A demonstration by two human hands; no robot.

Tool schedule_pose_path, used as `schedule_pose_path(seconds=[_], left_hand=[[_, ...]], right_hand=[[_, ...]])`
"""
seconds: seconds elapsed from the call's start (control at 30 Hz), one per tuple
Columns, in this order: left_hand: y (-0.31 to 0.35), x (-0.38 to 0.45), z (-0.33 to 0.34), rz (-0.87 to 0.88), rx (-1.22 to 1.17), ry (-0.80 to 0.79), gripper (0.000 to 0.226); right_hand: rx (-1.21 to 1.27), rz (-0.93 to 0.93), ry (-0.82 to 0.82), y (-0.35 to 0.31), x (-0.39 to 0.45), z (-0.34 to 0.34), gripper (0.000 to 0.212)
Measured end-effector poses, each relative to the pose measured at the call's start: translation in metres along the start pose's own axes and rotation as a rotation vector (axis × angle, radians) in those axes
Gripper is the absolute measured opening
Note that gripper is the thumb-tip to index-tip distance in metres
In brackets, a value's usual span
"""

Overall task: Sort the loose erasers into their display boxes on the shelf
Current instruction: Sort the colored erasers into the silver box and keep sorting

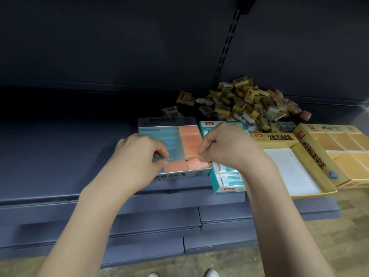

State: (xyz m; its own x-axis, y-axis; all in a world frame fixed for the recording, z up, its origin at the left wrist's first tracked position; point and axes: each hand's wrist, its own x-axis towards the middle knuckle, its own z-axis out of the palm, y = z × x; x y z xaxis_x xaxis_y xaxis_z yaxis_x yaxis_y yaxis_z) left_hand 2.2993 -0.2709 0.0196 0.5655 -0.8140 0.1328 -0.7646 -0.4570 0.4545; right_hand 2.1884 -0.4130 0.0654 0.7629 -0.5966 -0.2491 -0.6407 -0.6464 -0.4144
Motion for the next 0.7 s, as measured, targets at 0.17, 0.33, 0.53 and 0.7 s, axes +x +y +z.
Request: schedule_pose_path(seconds=[0.17,0.33,0.53,0.7], left_hand=[[-0.001,0.0,0.001,-0.005,-0.008,0.024,0.012],[-0.003,0.0,0.0,-0.023,-0.045,0.026,0.012],[-0.003,0.0,-0.002,-0.043,-0.047,0.032,0.013],[0.0,0.001,-0.003,-0.04,-0.08,0.008,0.017]], right_hand=[[0.022,0.07,0.039,0.01,0.002,0.001,0.014],[-0.064,0.117,-0.048,0.008,0.005,-0.004,0.02],[-0.276,0.132,-0.039,-0.001,0.01,0.007,0.026],[-0.301,0.112,-0.076,-0.002,0.008,0.005,0.027]])
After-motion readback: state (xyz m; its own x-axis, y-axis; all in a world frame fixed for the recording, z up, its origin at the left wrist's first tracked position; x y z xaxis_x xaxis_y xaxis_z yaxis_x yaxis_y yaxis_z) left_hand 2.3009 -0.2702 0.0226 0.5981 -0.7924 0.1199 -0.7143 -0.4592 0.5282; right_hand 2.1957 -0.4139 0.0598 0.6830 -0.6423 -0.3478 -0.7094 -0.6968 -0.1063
